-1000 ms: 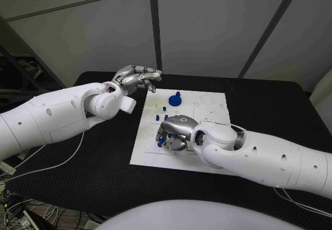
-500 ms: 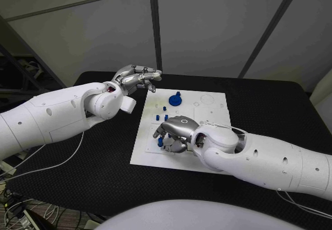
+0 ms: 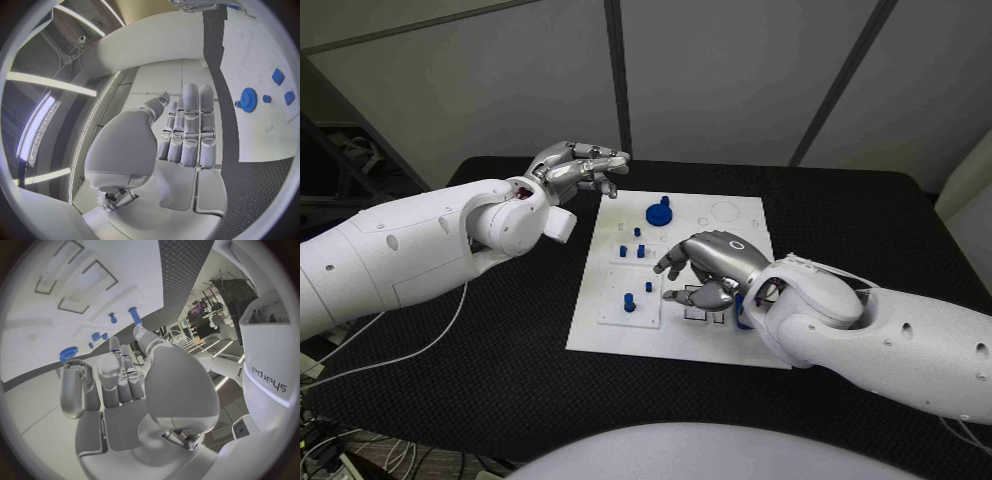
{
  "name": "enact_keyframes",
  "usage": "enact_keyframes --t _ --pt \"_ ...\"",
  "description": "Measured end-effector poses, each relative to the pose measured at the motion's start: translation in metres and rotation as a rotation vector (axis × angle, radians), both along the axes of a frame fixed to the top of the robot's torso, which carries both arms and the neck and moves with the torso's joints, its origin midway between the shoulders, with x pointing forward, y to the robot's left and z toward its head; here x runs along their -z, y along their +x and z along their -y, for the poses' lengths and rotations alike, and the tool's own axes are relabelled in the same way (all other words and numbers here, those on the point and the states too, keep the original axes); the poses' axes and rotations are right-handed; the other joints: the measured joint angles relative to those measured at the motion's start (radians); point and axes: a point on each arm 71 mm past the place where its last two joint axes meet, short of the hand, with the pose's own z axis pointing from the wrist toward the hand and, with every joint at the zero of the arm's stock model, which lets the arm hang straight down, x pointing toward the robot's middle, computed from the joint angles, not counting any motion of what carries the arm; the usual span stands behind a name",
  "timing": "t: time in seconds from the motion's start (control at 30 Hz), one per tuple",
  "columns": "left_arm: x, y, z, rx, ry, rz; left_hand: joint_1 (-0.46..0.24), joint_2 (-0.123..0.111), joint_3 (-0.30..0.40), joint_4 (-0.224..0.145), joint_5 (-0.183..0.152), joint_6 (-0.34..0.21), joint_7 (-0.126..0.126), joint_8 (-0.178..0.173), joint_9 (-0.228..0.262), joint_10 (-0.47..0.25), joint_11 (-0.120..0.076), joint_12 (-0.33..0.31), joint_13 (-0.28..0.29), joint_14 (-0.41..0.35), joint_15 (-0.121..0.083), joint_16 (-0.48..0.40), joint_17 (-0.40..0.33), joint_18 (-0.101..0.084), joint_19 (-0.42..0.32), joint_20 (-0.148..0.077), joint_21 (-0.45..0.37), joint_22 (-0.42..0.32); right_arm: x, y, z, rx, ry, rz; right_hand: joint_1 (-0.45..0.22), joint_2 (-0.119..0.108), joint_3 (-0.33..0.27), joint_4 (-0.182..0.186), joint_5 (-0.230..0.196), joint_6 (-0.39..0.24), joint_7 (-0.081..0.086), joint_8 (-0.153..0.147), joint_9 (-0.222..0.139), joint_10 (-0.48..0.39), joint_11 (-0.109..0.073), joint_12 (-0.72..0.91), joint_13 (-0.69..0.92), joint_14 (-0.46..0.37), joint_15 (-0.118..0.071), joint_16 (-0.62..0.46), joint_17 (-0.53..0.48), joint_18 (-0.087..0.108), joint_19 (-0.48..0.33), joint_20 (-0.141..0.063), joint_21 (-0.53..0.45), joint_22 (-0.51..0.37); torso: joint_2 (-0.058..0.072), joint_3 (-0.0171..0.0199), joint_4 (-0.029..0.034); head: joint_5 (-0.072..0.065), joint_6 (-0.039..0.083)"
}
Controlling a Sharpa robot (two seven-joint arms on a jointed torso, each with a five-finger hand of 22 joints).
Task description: Assemble the parts on the task board
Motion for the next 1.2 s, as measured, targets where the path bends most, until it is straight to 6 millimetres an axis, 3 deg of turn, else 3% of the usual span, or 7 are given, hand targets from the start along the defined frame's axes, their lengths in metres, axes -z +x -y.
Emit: enact_keyframes --t 0.07,0.23,0.33,0.43,0.57,0.83,1.2 --pt "0.0 0.0 -0.001 -0.001 0.001 0.0 0.0 0.0 0.0 0.0 0.0 0.0 0.0 0.0 0.0 0.0 0.0 0.0 0.0 0.0 0.0 0.0 0.0 0.0 0.0 0.0 0.0 0.0 -0.003 0.002 0.015 0.042 0.014 -0.022 -0.02 0.0 -0.008 0.016 0.0 0.025 -0.012 0.011 0.005 0.062 -0.015 0.031 0.017 0.01 -0.007 0.029 0.043 0.0 0.0 -0.001 0.034 0.0 -0.001 -0.0001 -0.0011 -0.008 0.002" --pt "0.0 -0.001 -0.004 -0.007 0.004 -0.001 0.0 0.0 0.0 0.0 0.0 0.0 0.0 0.0 0.0 0.0 0.0 0.0 0.0 0.0 0.0 -0.004 0.0 0.0 0.004 0.004 0.0 -0.001 -0.005 0.007 0.07 0.222 0.036 -0.129 -0.094 -0.016 -0.067 0.075 0.0 0.107 -0.06 0.051 0.043 0.221 -0.067 0.163 0.116 0.01 -0.048 0.074 0.103 -0.011 0.0 -0.044 0.1 0.0 -0.002 -0.0006 -0.0059 -0.037 0.009" --pt "0.0 -0.001 -0.006 -0.009 0.005 -0.002 0.0 0.0 0.0 0.0 0.0 0.0 0.0 0.0 0.0 0.0 0.0 0.0 0.0 0.0 0.0 -0.004 0.0 0.0 0.004 0.004 0.0 -0.001 -0.005 0.006 0.09 0.303 0.032 -0.176 -0.111 -0.013 -0.128 0.115 0.005 0.119 -0.077 0.061 0.089 0.237 -0.08 0.454 0.415 0.011 -0.067 0.112 0.151 -0.016 -0.001 -0.064 0.128 0.0 -0.004 -0.0012 -0.0108 -0.054 0.013" --pt "0.0 -0.001 -0.005 -0.007 0.005 -0.002 0.0 0.0 0.0 0.0 0.0 0.0 0.0 0.0 0.0 0.0 0.0 0.0 0.0 0.0 0.0 -0.004 0.0 0.0 0.004 0.004 0.0 -0.001 -0.004 0.004 0.106 0.378 0.018 -0.212 -0.091 0.012 -0.211 0.175 0.008 0.09 -0.077 0.063 0.169 0.163 -0.085 0.748 0.741 0.009 -0.068 0.145 0.195 -0.016 -0.001 -0.069 0.13 0.0 -0.005 -0.0014 -0.0151 -0.067 0.017" --pt "0.0 -0.002 -0.004 -0.004 0.004 -0.003 0.0 0.0 0.0 0.0 0.0 0.0 0.0 0.0 0.0 0.0 0.0 0.0 0.0 0.0 0.0 -0.004 0.0 0.0 0.004 0.004 0.0 -0.001 -0.002 0.001 0.114 0.448 -0.002 -0.247 -0.091 0.012 -0.272 0.216 0.004 0.063 -0.067 0.049 0.222 0.127 -0.078 0.829 0.849 0.009 -0.068 0.15 0.207 -0.016 -0.001 -0.069 0.13 0.0 -0.005 -0.0015 -0.0184 -0.076 0.019" --pt "0.0 -0.003 -0.004 -0.001 0.004 -0.003 0.0 0.0 -0.003 -0.003 0.0 0.0 0.0 0.0 0.001 0.0 0.0 0.0 0.0 0.0 0.0 -0.004 0.0 0.0 0.004 0.004 -0.004 -0.001 0.011 -0.007 0.117 0.537 -0.07 -0.298 -0.102 0.023 -0.327 0.224 0.004 0.061 -0.066 0.049 0.292 0.163 -0.079 0.991 1.023 0.009 -0.068 0.188 0.264 -0.016 -0.001 -0.07 0.13 0.001 -0.007 -0.0022 -0.0183 -0.088 0.011" --pt "0.0 -0.004 -0.006 -0.003 0.005 -0.004 0.0 0.0 -0.003 -0.003 0.0 0.0 0.0 0.0 0.001 0.0 0.0 0.0 0.0 0.0 0.0 -0.004 0.0 0.0 0.004 0.004 -0.004 -0.002 0.023 -0.012 0.11 0.574 -0.161 -0.307 -0.13 0.025 -0.341 0.225 0.004 0.072 -0.077 0.049 0.341 0.169 -0.083 1.044 1.085 0.009 -0.068 0.205 0.294 -0.016 -0.001 -0.07 0.13 0.001 -0.005 -0.0027 -0.0177 -0.085 0.006"
